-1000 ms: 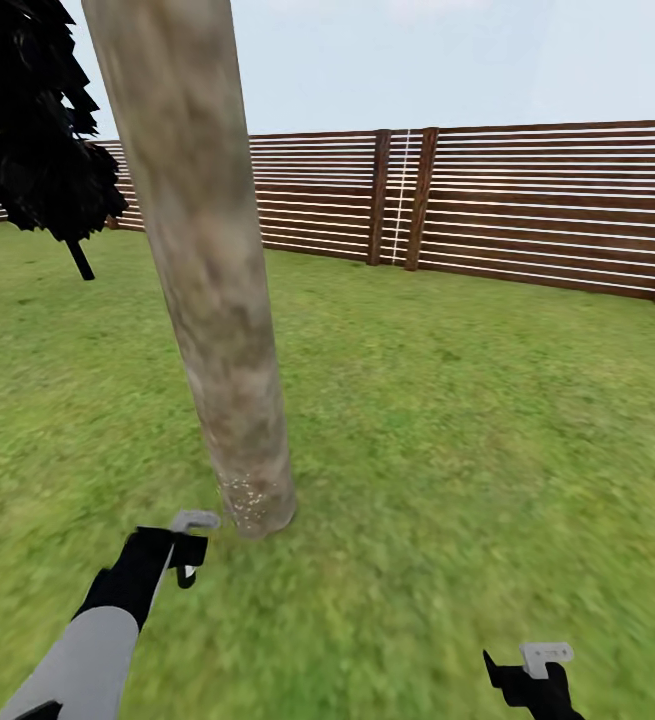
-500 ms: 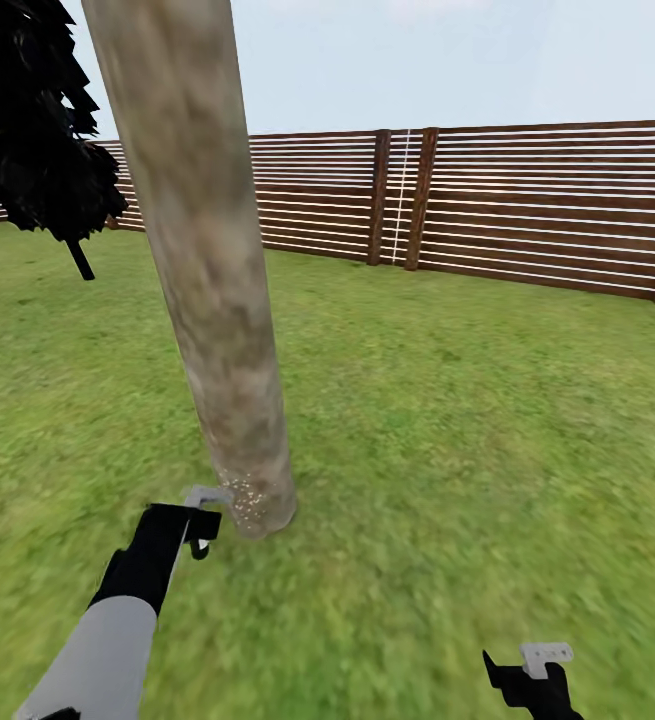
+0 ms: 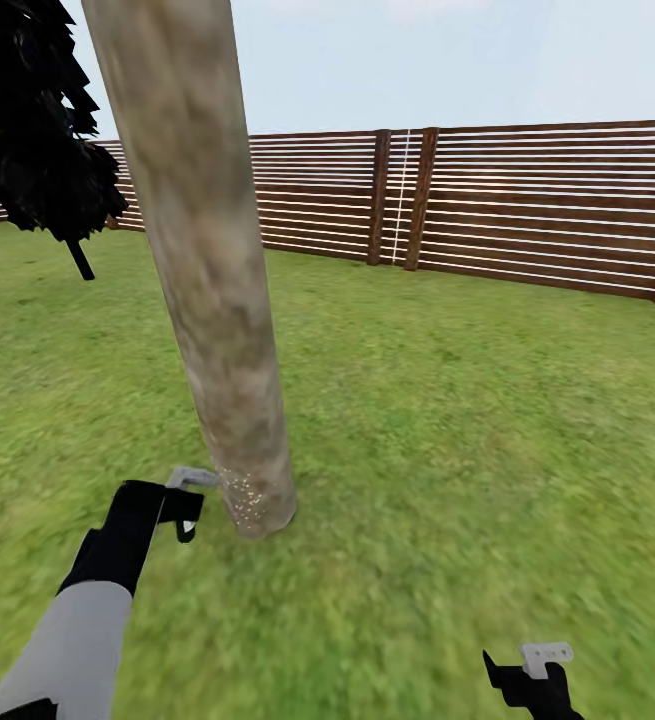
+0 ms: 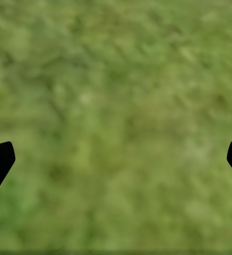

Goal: In the garden, pick up the pesticide atomizer on the floor and spray pesticide onto both trees until each tree trunk is fully covered.

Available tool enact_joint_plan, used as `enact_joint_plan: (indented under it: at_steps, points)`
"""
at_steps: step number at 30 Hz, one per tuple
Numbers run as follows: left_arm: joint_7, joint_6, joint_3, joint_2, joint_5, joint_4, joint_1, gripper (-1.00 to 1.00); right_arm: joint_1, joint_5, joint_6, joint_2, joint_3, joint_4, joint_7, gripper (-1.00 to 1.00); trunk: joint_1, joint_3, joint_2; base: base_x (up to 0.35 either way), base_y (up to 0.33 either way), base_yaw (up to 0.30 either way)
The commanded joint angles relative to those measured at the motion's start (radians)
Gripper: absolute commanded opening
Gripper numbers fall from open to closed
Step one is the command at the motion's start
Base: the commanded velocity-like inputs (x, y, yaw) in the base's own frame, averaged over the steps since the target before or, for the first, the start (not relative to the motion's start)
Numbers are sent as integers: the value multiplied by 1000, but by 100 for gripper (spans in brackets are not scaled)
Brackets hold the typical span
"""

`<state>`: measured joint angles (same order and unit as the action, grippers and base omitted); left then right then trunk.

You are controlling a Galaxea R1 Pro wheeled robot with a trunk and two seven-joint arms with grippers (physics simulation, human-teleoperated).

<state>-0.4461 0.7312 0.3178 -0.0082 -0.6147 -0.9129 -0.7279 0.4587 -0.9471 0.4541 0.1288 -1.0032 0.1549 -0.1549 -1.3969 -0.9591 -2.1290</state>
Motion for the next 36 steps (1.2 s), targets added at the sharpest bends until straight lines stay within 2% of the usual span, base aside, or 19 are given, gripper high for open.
enact_joint_plan:
  at_steps: [1,3,4,6,8,9,12,13,16,18,21,23,24,28,34,36]
  points:
    - [0,10,-6,-4,-3,-1,2,-100,0,0,0,0,0,0,0,100,0,0,0,0,0,0]
    - [0,26,-62,-8,0,-3,5,-100,0,-1,0,0,0,0,0,100,0,0,0,0,0,0]
    - [-1,31,-112,-13,4,-3,6,-100,0,-1,0,-1,0,0,0,100,0,0,0,0,0,0]
    - [-1,34,-136,-42,6,-10,6,-100,0,-1,0,0,0,0,-1,100,0,0,0,0,0,0]
    - [-1,68,-143,-54,7,-40,5,-100,0,-1,0,-1,0,0,-1,100,0,0,0,0,0,0]
    - [-4,143,-145,-54,8,-92,4,-100,0,-1,0,0,0,0,-1,100,0,0,0,0,0,0]
    - [-95,181,-141,-44,3,-135,-2,-100,0,-1,0,-1,0,0,-2,100,0,0,0,0,0,0]
    - [-114,183,-140,-37,0,-137,-3,-100,0,-1,0,0,0,0,-2,100,0,0,0,0,0,0]
    - [-135,186,-136,13,2,-139,-5,-100,0,-1,0,0,0,0,-2,100,0,0,0,0,0,0]
    - [-138,196,-137,26,4,-140,-5,-100,0,-1,0,0,0,0,-2,100,0,0,0,0,0,0]
    - [-138,204,-145,12,6,-171,5,-100,0,-1,0,-1,0,0,-2,100,0,0,0,0,0,0]
    - [-138,231,-153,-51,6,-210,5,-100,0,-1,0,0,0,0,-2,100,0,0,0,0,0,0]
    - [-140,276,-179,-69,7,-260,-3,-100,0,-1,0,0,0,0,-2,100,0,0,0,0,0,0]
    - [-140,281,-174,-51,5,-270,-5,-100,0,-1,0,0,0,0,-2,100,0,0,0,0,0,0]
    - [-141,282,-171,6,5,-271,-38,-100,0,-1,0,0,0,0,-2,100,0,0,0,0,0,0]
    - [-141,283,-171,3,8,-274,-42,-100,0,-1,0,0,0,0,-2,100,0,0,0,0,0,0]
